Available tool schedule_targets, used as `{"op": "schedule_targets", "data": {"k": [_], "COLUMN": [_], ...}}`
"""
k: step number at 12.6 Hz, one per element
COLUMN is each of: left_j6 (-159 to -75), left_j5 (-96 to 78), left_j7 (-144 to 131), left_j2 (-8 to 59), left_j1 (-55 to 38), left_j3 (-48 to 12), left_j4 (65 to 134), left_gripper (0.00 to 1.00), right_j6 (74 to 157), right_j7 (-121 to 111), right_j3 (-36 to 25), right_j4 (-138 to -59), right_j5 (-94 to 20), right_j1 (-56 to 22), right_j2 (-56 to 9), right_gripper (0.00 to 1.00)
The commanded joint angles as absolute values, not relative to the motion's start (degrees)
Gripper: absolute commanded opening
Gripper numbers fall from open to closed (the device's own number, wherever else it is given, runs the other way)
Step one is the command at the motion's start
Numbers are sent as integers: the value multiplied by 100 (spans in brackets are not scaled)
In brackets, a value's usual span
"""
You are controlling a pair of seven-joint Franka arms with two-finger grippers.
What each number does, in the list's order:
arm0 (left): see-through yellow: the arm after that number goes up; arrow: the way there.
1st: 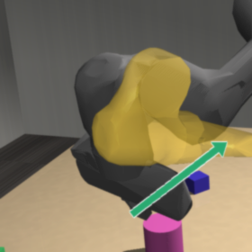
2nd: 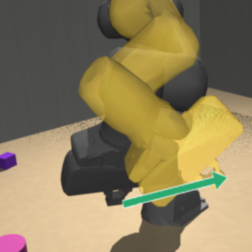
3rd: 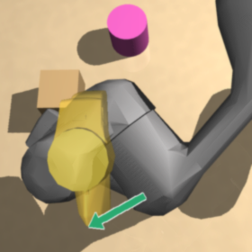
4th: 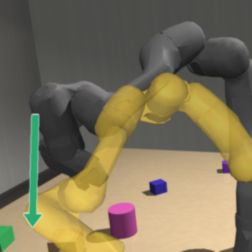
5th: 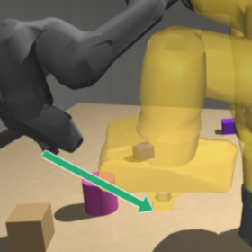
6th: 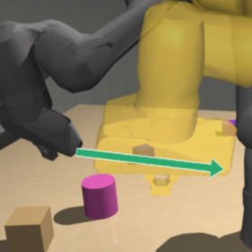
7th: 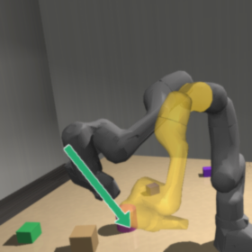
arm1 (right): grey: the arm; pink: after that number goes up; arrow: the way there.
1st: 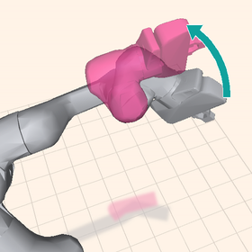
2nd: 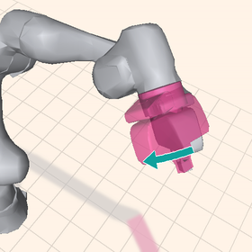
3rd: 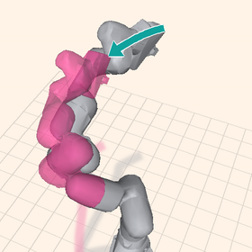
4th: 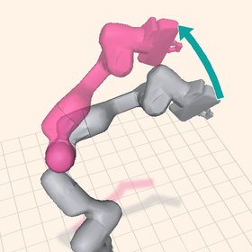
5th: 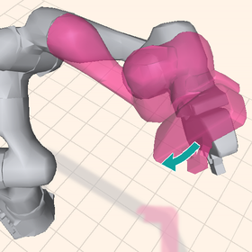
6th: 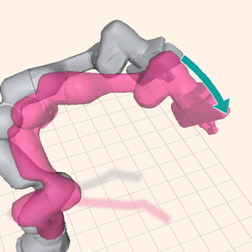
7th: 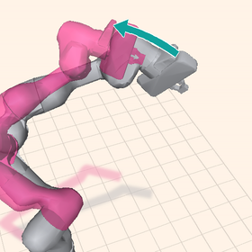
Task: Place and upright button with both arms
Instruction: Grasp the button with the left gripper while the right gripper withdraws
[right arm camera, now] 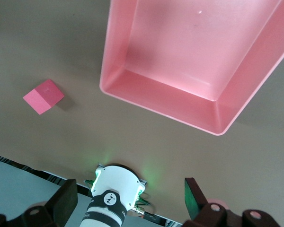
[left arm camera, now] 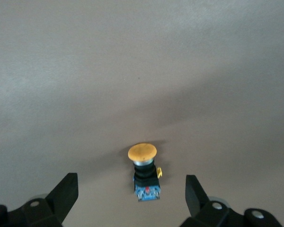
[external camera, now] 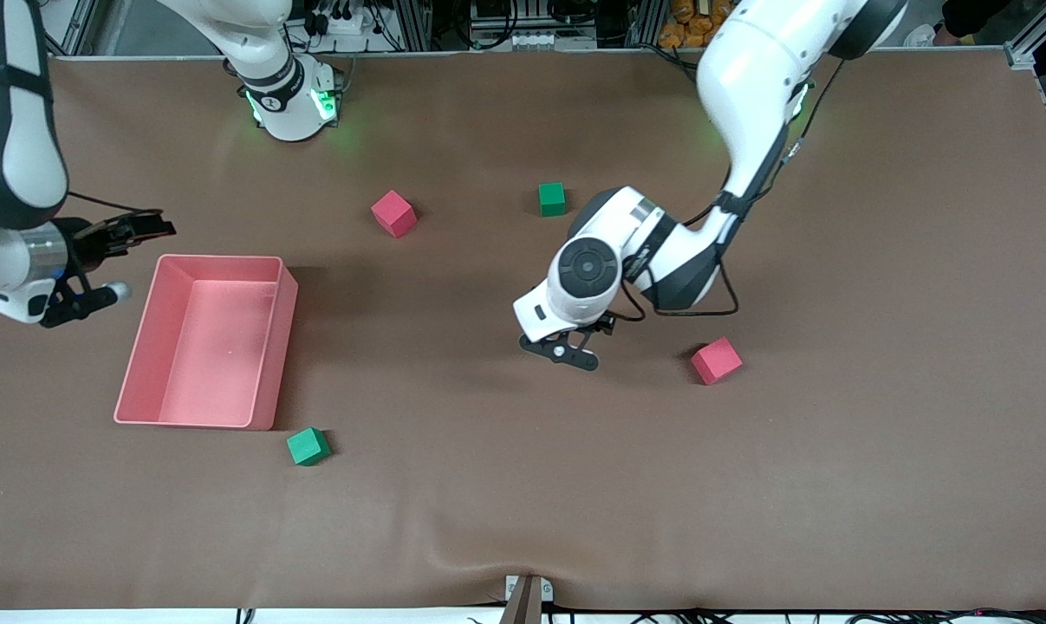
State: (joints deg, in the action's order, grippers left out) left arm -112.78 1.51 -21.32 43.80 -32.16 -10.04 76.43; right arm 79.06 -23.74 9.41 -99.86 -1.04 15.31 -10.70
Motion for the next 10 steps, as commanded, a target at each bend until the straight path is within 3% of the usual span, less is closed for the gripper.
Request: {"op": "schedule_targets", "data": {"k": [1,3,10], "left_j6": [-11215,-11180,-11127], "left_j5": [237,246,167], "left_j7": [-2223,-2224,-2663], "left_j2": [4789,4877,5054], "left_j1": [-3559,-3559,-3612], "left_j3": [-721,-721,-721], "left_j4": [7277,7330,7426], "left_gripper": [100,100,100], "right_j6": [8750,9209,9782], "right_j7": [-2260,-2197,-554], "right_j3": [975,976,967], "right_j4": [-11201,-11670,-11953], "right_j5": [-202,-202,-106], "right_j1": [1372,1292,202], "right_j2": [-267,-36,-44], "right_gripper": [100,100,100]}}
